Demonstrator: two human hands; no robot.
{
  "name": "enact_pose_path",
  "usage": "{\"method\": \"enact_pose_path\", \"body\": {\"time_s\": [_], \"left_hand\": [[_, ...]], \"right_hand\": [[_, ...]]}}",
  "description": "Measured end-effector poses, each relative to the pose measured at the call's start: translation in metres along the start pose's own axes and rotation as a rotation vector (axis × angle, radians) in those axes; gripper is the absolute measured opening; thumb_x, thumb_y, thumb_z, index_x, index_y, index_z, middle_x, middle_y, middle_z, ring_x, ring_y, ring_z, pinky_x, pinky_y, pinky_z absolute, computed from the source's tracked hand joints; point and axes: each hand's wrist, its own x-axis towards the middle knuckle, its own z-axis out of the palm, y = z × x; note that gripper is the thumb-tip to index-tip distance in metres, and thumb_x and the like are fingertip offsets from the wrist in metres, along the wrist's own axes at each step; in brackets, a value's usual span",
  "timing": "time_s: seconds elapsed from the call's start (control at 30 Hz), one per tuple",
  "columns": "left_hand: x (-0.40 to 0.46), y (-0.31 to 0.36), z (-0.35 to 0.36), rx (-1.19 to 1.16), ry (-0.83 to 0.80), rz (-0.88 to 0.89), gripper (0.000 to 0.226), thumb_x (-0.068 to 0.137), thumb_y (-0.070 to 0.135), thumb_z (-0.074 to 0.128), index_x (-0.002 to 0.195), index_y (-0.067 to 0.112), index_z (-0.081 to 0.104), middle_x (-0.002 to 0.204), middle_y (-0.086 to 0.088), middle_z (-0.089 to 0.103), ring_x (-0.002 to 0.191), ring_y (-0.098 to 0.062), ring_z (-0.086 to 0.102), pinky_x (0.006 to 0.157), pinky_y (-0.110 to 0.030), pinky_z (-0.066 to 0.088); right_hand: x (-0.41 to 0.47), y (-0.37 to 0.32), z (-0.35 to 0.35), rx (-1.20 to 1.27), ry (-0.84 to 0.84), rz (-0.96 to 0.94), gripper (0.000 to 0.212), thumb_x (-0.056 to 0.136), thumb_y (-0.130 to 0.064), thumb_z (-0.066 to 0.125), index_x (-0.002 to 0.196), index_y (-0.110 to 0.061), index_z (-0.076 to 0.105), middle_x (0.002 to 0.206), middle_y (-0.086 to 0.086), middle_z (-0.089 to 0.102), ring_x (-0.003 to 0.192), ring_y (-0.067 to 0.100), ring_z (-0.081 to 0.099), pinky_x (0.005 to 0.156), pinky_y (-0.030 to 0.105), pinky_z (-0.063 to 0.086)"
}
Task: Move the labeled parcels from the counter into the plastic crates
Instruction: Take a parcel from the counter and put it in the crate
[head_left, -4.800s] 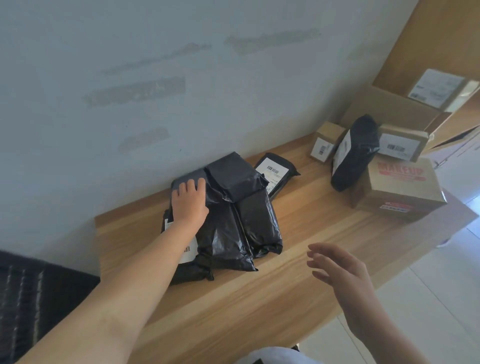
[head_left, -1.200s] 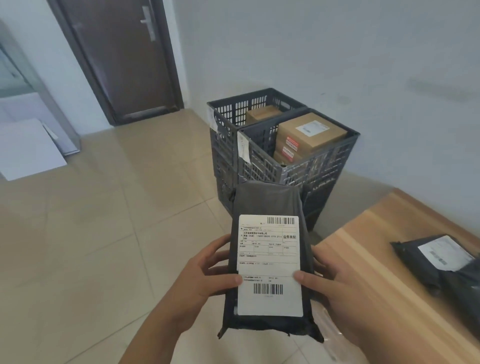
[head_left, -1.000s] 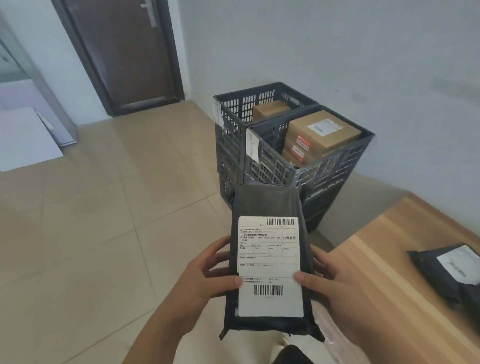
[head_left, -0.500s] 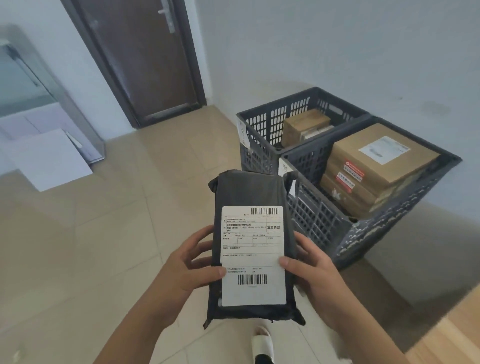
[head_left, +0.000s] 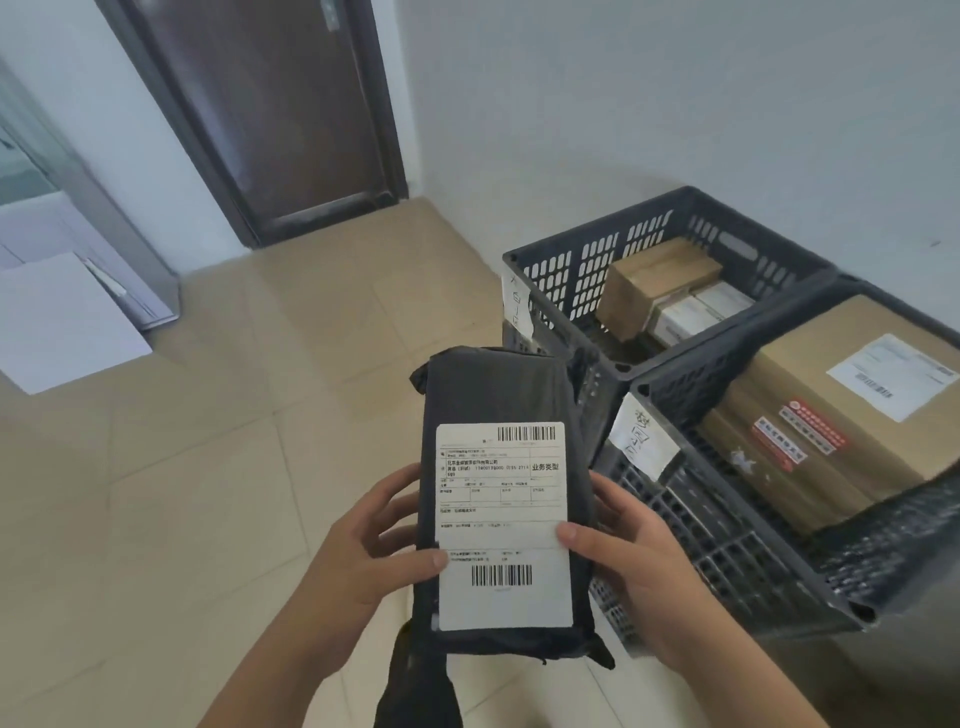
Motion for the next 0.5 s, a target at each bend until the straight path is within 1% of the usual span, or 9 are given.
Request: {"method": "enact_pose_path", "body": {"time_s": [0.1,0.17,0.2,0.27,0.37,0.43,0.5], "left_hand": [[0.058,0.011,-0.025,0.037,-0.090,-0.010,0.073,0.063,0.027,0.089,0.126,0.053,0.065,0.129,0.004,0.073,0.117,-0.021,0.070,0.086,-0.031,0.062],[0.095,0.026,-0.041,0.055,-0.150,-0.007,0.072,0.063,0.026,0.088,0.126,0.054,0.065,0.129,0.006,0.073,0.116,-0.019,0.070,0.085,-0.026,0.061],[0.114,0.035,-0.050,0.066,-0.182,-0.004,0.072,0.064,0.026,0.088,0.126,0.055,0.064,0.129,0.007,0.073,0.116,-0.018,0.070,0.085,-0.025,0.061],[0.150,0.054,-0.067,0.095,-0.233,-0.004,0.071,0.064,0.028,0.087,0.125,0.056,0.064,0.128,0.008,0.073,0.116,-0.016,0.070,0.085,-0.026,0.061],[0.199,0.085,-0.086,0.135,-0.320,-0.030,0.069,0.064,0.031,0.087,0.123,0.059,0.064,0.126,0.010,0.074,0.115,-0.016,0.071,0.087,-0.034,0.062],[0.233,0.100,-0.092,0.161,-0.397,-0.054,0.065,0.072,0.022,0.086,0.124,0.055,0.064,0.123,0.009,0.075,0.112,-0.018,0.073,0.084,-0.035,0.063],[0.265,0.110,-0.088,0.214,-0.458,-0.085,0.060,0.086,0.012,0.082,0.130,0.047,0.062,0.119,0.008,0.077,0.107,-0.017,0.075,0.079,-0.031,0.063]], "right_hand": [[0.043,-0.009,0.007,0.013,0.056,0.019,0.056,0.079,-0.019,0.082,0.132,-0.023,0.065,0.125,0.003,0.076,0.114,0.027,0.073,0.096,0.044,0.060],[0.072,-0.022,0.018,0.029,0.097,0.030,0.054,0.078,-0.022,0.085,0.129,-0.019,0.067,0.123,0.004,0.077,0.111,0.028,0.074,0.091,0.040,0.063],[0.087,-0.031,0.024,0.035,0.114,0.034,0.052,0.079,-0.022,0.087,0.127,-0.019,0.068,0.122,0.004,0.077,0.110,0.028,0.075,0.087,0.037,0.064],[0.114,-0.049,0.036,0.036,0.147,0.037,0.049,0.078,-0.023,0.088,0.124,-0.019,0.071,0.120,0.004,0.078,0.107,0.027,0.076,0.081,0.029,0.063],[0.147,-0.070,0.049,0.045,0.235,0.033,0.047,0.076,-0.027,0.087,0.120,-0.021,0.073,0.119,0.003,0.078,0.105,0.026,0.077,0.078,0.027,0.063],[0.165,-0.075,0.056,0.104,0.316,0.018,0.041,0.077,-0.027,0.088,0.115,-0.022,0.076,0.117,0.004,0.079,0.103,0.027,0.077,0.076,0.029,0.064],[0.175,-0.077,0.059,0.178,0.407,0.045,0.045,0.075,-0.028,0.083,0.118,-0.017,0.073,0.114,0.005,0.080,0.100,0.028,0.078,0.072,0.032,0.065]]}}
